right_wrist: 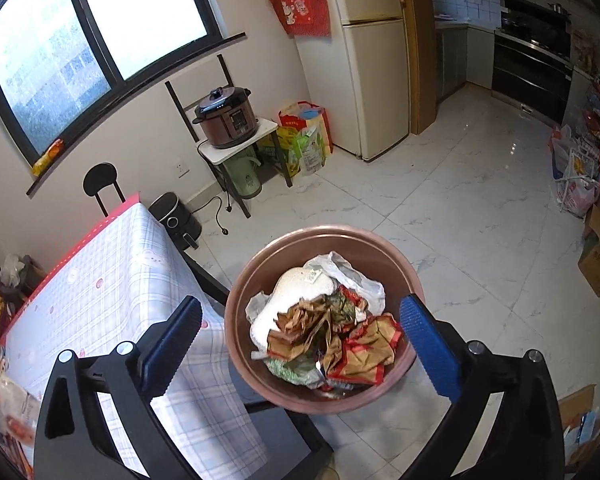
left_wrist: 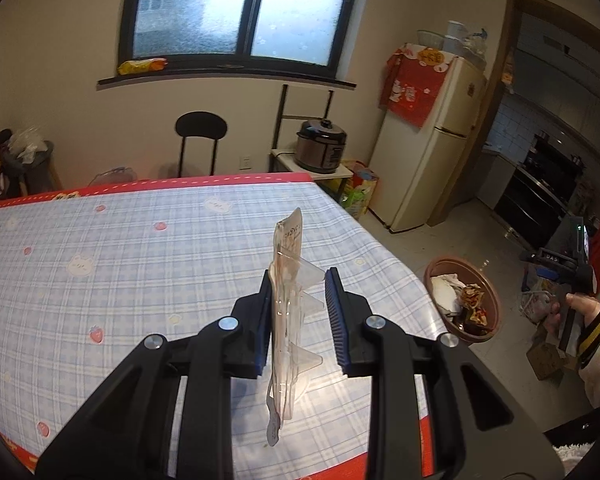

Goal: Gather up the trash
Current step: 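Carry the paper bag over the bin and open the right tool, then carry the card package over the bin and open the left tool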

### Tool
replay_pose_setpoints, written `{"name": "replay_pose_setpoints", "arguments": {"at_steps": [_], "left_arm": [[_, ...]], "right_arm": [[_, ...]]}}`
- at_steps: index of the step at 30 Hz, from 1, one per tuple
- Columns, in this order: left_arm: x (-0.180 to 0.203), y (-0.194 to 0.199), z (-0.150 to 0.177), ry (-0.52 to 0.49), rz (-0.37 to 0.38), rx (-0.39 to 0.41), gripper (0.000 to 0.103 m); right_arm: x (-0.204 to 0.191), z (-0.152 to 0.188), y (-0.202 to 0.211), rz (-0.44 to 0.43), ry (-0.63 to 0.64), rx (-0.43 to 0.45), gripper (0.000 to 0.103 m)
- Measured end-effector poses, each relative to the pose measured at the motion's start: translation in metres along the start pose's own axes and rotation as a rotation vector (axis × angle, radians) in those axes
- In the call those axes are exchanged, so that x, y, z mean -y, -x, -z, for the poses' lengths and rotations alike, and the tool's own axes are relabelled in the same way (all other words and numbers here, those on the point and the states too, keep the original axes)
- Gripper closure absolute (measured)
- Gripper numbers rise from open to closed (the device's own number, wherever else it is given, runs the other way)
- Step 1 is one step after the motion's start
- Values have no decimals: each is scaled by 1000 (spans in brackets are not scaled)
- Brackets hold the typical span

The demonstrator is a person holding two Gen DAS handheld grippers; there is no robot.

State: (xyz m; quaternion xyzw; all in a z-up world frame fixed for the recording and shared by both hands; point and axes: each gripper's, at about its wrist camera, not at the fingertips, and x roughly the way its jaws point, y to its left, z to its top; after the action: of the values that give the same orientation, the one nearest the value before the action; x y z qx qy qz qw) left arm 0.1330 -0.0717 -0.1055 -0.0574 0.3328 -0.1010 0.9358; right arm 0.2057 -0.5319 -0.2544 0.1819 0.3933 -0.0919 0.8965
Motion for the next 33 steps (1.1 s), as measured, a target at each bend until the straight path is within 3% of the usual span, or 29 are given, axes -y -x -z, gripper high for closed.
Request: {"name": "replay_pose_setpoints", "arguments": {"at_steps": [8, 16, 24, 30, 31, 32, 33], "left_arm": [[71, -41, -22, -95, 180, -20, 75], [184, -116, -28, -189, 394, -102, 75], [302, -209, -25, -192, 571, -251, 75], [355, -242, -35, -128, 638, -224, 72], [360, -250, -36, -125, 601, -219, 55], [363, -255, -36, -132, 561, -217, 26], [362, -259, -36, -140, 529, -212, 20]], "right_arm": [[13, 32, 28, 14, -6, -11, 5], [53, 58, 48, 66, -20, -46, 5], [108, 83, 62, 136, -114, -58, 5], [131, 94, 65, 175, -155, -77, 5], [133, 94, 65, 176, -158, -78, 5], [134, 95, 64, 177, -160, -80, 5], [134, 94, 63, 175, -159, -81, 5]]}}
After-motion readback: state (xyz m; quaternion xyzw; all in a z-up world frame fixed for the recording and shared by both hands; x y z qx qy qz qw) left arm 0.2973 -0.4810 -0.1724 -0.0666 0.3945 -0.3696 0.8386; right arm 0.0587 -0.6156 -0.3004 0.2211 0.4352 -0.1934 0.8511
